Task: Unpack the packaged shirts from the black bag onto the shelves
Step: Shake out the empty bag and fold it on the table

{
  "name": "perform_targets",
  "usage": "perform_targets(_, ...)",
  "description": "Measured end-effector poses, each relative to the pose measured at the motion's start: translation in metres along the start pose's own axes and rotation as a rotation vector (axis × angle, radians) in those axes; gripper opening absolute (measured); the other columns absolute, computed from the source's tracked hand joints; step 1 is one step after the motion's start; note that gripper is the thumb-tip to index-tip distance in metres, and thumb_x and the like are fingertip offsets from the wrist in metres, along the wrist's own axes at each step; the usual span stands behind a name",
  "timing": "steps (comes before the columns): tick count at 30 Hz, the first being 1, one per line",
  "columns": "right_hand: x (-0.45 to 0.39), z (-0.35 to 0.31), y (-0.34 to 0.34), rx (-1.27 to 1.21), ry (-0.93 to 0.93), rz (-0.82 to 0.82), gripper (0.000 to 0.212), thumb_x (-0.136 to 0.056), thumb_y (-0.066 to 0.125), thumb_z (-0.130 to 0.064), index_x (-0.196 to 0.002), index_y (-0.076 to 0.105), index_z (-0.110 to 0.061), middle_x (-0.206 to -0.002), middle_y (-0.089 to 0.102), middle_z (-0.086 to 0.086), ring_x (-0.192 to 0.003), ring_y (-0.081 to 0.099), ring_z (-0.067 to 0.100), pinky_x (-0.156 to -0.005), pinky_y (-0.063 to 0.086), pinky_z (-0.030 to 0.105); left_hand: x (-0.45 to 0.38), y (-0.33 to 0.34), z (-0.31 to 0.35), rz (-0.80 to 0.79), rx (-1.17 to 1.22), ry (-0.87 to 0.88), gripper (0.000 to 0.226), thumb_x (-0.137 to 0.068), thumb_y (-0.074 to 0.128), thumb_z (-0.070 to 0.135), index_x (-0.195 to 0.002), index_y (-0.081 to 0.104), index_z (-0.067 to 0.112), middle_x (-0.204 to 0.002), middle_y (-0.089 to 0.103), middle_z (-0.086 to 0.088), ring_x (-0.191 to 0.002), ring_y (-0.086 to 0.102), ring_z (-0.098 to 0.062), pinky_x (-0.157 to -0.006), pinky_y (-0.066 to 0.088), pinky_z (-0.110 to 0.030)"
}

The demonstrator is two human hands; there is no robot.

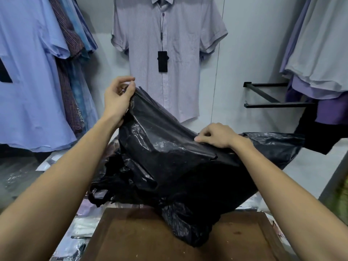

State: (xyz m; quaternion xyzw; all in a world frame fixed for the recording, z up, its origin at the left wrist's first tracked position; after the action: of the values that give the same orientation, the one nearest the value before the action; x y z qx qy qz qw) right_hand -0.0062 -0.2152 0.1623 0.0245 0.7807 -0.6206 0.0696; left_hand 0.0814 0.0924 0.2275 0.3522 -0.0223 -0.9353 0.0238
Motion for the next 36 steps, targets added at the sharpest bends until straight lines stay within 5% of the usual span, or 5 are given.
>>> perform_targets(11, 0.014, 0.029, -0.011, -0.539, -0.109, 0.365, 0.022, -0.106, 0.053, -0.025, -0.085, 0.058, -0.021, -0.078, 0.058, -0.010, -0.073, 0.049, 0.004, -0.074, 0.040, 0.024, -0.001, -0.010, -0.010, -0.207, -0.078, -0.601, 0.096, -0.075, 0.031, 0.095, -0.141, 0.057, 0.031, -0.118, 0.073, 0.010, -0.114, 0.059, -0.017, -0.113, 0.030, -0.050)
perform_targets(15, 0.018, 0.037, -0.010, -0.545, -0.030, 0.209, 0.019, -0.103, 0.057, -0.027, -0.087, 0.065, -0.021, -0.082, 0.064, -0.014, -0.077, 0.056, 0.008, -0.078, 0.046, 0.027, 0.004, -0.003, -0.003, -0.339, -0.148, -0.537, 0.031, -0.090, 0.060, 0.053, -0.086, 0.077, 0.028, -0.084, 0.074, 0.010, -0.096, 0.060, -0.017, -0.089, 0.039, -0.038)
perform_targets(23, 0.000, -0.039, -0.058, -0.687, -0.077, 0.232, 0.054, -0.093, 0.046, -0.032, -0.144, 0.054, -0.021, -0.140, 0.059, -0.006, -0.128, 0.054, 0.011, -0.115, 0.038, 0.031, 0.009, 0.046, 0.021, -0.592, -0.132, -0.191, 0.012, -0.100, 0.062, 0.029, -0.097, 0.073, 0.025, -0.094, 0.074, 0.010, -0.089, 0.066, -0.005, -0.087, 0.050, -0.024)
perform_targets(30, -0.030, -0.074, -0.088, -0.603, -0.161, 0.531, 0.035, -0.106, 0.052, -0.034, -0.071, 0.060, -0.032, -0.075, 0.058, -0.023, -0.071, 0.051, -0.012, -0.077, 0.040, 0.022, 0.010, 0.055, 0.031, -0.422, 0.161, -0.310, 0.046, -0.104, 0.035, 0.048, -0.099, 0.075, 0.025, -0.095, 0.068, -0.001, -0.077, 0.062, -0.013, -0.073, 0.050, -0.022)
perform_targets(36, -0.025, -0.041, -0.115, -0.810, 0.011, 0.711, 0.033, -0.111, 0.036, -0.022, -0.096, 0.058, -0.003, -0.087, 0.048, 0.005, -0.070, 0.045, -0.006, -0.060, 0.036, 0.004, 0.047, 0.001, -0.069, -0.446, -0.365, -0.612, 0.024, -0.093, 0.063, 0.035, -0.117, 0.064, 0.034, -0.122, 0.066, 0.003, -0.107, 0.062, -0.016, -0.083, 0.047, -0.032)
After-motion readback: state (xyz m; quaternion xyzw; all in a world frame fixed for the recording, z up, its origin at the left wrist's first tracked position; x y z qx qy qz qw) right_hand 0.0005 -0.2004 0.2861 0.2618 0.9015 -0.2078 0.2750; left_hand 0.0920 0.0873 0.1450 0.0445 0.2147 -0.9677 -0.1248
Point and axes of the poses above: each hand's wrist, its own x-axis away from the middle knuckle, its own y-axis out of the palm, z = x × y, the point moved 1 cm from there along -x, towards the middle knuckle
